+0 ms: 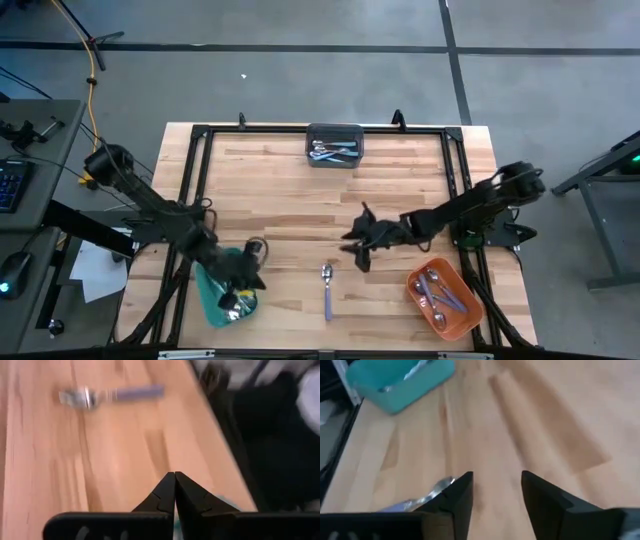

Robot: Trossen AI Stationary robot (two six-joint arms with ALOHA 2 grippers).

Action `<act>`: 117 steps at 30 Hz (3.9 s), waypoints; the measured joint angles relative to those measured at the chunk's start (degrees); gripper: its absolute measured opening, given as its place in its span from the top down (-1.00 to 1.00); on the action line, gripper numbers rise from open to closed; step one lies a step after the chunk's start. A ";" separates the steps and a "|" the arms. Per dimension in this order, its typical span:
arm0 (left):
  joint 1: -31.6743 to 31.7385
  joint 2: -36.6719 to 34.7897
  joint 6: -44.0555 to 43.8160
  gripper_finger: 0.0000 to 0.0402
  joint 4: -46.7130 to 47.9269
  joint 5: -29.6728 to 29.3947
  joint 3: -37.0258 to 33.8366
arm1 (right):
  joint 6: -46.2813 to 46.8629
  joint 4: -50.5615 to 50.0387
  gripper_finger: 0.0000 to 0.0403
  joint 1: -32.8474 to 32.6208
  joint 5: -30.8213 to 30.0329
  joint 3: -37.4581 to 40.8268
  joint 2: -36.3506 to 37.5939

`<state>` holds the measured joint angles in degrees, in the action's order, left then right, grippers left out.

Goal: Sort silverware by color (type)
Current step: Put the purple spoon into the orange bin, then return to Home Position

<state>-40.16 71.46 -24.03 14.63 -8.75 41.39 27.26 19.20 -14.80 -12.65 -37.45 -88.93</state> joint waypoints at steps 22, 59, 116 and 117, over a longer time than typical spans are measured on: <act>7.69 -2.48 13.21 1.00 -65.18 -1.47 -30.22 | 4.36 9.38 0.15 0.71 21.58 -11.56 -24.44; 7.67 -2.46 19.77 1.00 -64.84 -4.34 -30.32 | 9.78 -28.23 1.00 -0.78 29.58 -12.31 6.37; 35.88 -2.44 22.89 1.00 -67.30 18.99 -30.30 | -0.98 -73.39 1.00 -11.63 0.31 -21.65 17.70; 37.33 -2.44 23.23 1.00 -68.30 20.71 -30.30 | -4.98 -71.21 1.00 -9.68 0.33 -21.66 17.73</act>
<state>-2.83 69.01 -0.80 -53.68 11.96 11.09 22.28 -52.01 -24.48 -12.32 -59.11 -71.20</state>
